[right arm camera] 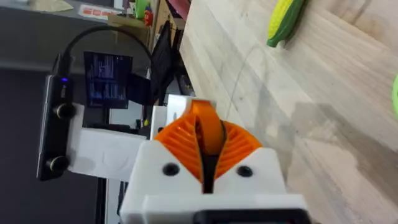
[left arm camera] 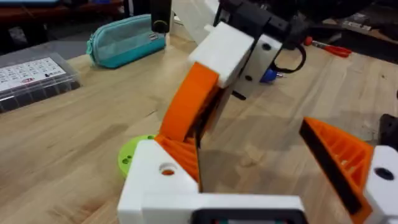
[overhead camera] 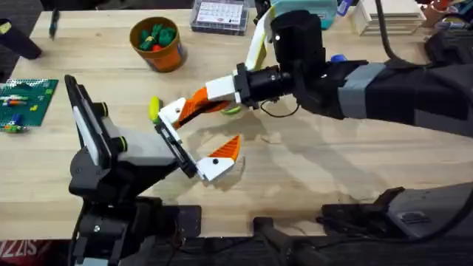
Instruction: Pick up the gripper from the table and insert it into the empty holder that is missing its gripper. Then pick up a screw, insert it into the mounting hole, and use the screwdriver to tighten it. Finally, clean up the table by picking up the vegetable and placing it into the bucket.
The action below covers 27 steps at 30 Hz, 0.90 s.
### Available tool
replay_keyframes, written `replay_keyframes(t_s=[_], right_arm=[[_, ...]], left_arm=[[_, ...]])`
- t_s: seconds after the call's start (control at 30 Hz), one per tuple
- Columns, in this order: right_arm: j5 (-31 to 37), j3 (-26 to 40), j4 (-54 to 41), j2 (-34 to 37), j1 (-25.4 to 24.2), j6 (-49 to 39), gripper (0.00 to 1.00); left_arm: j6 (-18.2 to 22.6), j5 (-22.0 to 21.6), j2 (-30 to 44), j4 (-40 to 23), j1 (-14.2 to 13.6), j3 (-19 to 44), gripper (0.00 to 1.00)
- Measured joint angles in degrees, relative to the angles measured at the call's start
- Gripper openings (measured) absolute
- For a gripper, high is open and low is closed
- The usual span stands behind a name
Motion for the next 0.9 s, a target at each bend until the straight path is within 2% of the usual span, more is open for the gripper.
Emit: replay_keyframes(t_s=[0.17,0.33,0.57,0.9], right_arm=[[-0.2,-0.3,-0.6,0.0,0.0,-0.1,0.254],[-0.9,-0.5,-0.6,0.0,0.0,-0.1,0.345],[-1.5,-0.7,-0.9,0.2,0.3,0.0,0.423],[-4.0,-0.9,-1.0,0.2,-0.9,0.0,0.479]], left_arm=[[0.7,0.5,0.0,0.0,0.0,0.0,0.996],[1.4,1.5,0.0,0.0,0.0,0.0,0.996],[2.2,2.9,-0.1,-0.1,-0.4,0.0,0.996],[3.0,4.4,-0.5,-0.1,-0.5,0.0,0.993]])
